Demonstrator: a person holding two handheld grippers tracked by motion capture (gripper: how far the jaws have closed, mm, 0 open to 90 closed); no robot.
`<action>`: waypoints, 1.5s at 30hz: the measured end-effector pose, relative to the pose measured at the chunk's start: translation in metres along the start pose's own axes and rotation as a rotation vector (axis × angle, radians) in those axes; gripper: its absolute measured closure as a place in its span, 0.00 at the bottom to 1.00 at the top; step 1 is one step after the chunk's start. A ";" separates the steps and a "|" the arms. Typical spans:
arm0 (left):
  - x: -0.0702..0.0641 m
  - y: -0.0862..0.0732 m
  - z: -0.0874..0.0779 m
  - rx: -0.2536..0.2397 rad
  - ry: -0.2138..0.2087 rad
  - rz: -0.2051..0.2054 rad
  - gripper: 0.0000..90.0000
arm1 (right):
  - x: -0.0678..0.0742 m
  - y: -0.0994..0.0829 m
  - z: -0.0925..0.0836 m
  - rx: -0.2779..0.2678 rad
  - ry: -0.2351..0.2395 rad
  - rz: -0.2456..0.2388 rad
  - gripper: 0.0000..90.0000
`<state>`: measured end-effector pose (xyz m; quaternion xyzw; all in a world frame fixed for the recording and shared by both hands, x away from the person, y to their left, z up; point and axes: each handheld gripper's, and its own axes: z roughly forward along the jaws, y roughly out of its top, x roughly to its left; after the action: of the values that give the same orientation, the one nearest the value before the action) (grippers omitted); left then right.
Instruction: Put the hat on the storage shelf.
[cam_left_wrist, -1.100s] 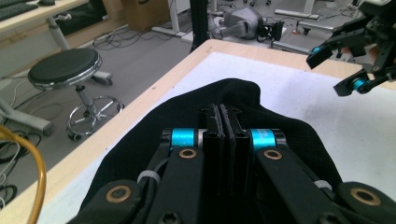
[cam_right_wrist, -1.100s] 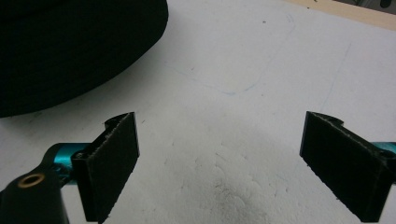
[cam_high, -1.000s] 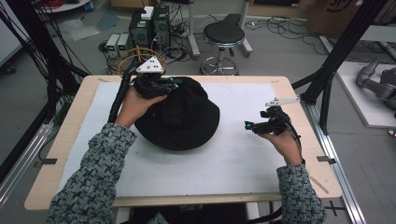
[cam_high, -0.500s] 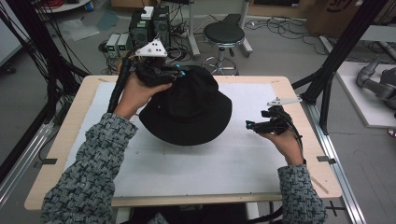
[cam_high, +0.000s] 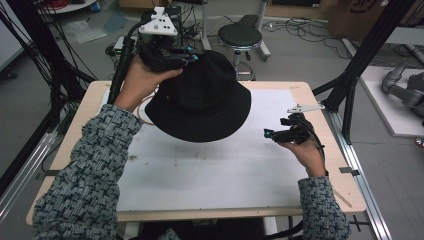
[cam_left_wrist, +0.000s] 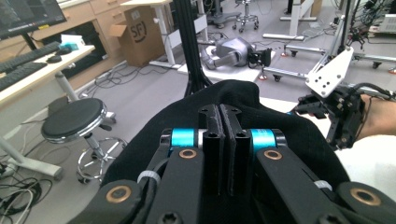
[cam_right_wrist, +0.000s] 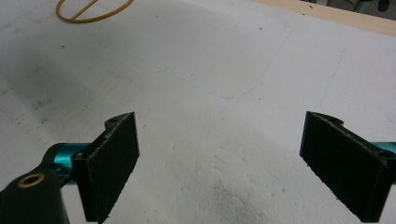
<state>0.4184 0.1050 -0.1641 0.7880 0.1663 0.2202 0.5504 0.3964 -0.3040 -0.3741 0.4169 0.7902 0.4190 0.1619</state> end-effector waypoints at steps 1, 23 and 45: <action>0.001 0.002 -0.001 0.002 0.004 0.005 0.97 | 0.000 0.000 -0.001 0.002 0.000 0.005 0.13; 0.037 0.038 -0.051 -0.042 0.125 -0.024 0.97 | -0.001 0.000 -0.002 -0.009 0.012 0.009 0.13; 0.091 0.011 -0.083 0.031 0.346 -0.107 0.97 | -0.003 0.000 -0.004 -0.019 0.022 0.016 0.13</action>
<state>0.4513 0.2131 -0.1146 0.7367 0.3036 0.3202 0.5125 0.3955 -0.3080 -0.3720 0.4170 0.7845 0.4323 0.1540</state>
